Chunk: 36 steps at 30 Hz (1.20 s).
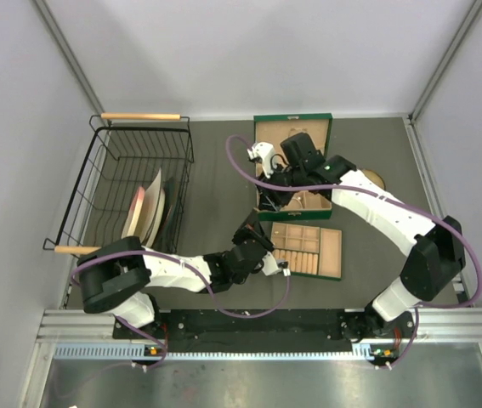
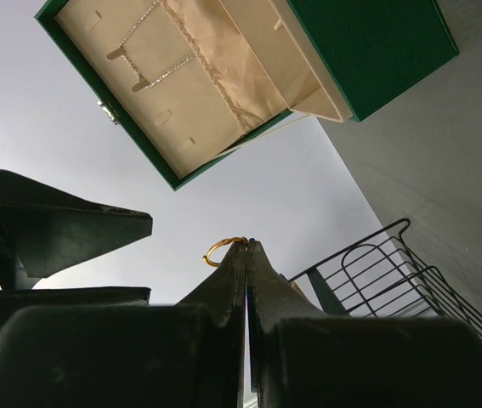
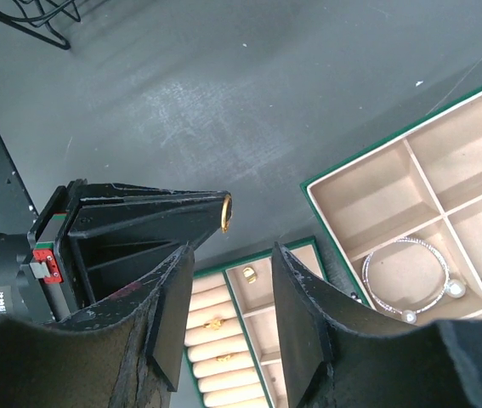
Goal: Organize the mixed jewelry
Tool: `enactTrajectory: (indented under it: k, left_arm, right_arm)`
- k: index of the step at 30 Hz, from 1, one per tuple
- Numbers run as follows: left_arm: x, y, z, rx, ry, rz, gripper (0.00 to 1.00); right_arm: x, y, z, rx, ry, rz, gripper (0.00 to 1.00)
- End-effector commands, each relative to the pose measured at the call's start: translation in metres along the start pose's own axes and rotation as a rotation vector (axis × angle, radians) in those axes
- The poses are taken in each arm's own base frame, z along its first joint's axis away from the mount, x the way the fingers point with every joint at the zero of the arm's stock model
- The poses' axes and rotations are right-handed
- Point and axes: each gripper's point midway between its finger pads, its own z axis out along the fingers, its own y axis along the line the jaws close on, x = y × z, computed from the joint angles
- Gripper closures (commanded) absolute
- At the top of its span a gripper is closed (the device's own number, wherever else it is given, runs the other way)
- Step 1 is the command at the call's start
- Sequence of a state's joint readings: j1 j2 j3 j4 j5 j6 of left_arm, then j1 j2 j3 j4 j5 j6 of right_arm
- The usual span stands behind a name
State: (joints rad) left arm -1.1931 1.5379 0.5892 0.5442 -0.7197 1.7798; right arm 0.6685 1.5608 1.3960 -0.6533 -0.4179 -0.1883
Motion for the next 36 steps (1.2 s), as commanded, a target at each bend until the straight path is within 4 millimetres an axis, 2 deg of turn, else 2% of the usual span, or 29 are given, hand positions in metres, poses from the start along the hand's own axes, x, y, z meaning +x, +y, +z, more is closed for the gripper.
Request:
enactTrajectory:
  k: [1, 10, 22, 36]
  left_arm:
    - [0.009, 0.027, -0.005, -0.061, 0.014, -0.072, 1.0]
    - [0.009, 0.027, -0.005, -0.06, 0.015, -0.072, 1.0]
    - [0.009, 0.028, -0.005, -0.059, 0.013, -0.067, 1.0]
    - [0.007, 0.027, -0.006, -0.06, 0.006, -0.063, 1.0]
  right_arm:
    - [-0.007, 0.005, 0.009, 0.005, -0.01, -0.031, 0.58]
    - [0.0, 0.005, 0.02, 0.006, 0.02, -0.029, 0.6]
    - [-0.002, 0.005, 0.028, 0.007, 0.023, -0.032, 0.62]
    - [-0.004, 0.003, 0.034, 0.013, 0.027, -0.033, 0.8]
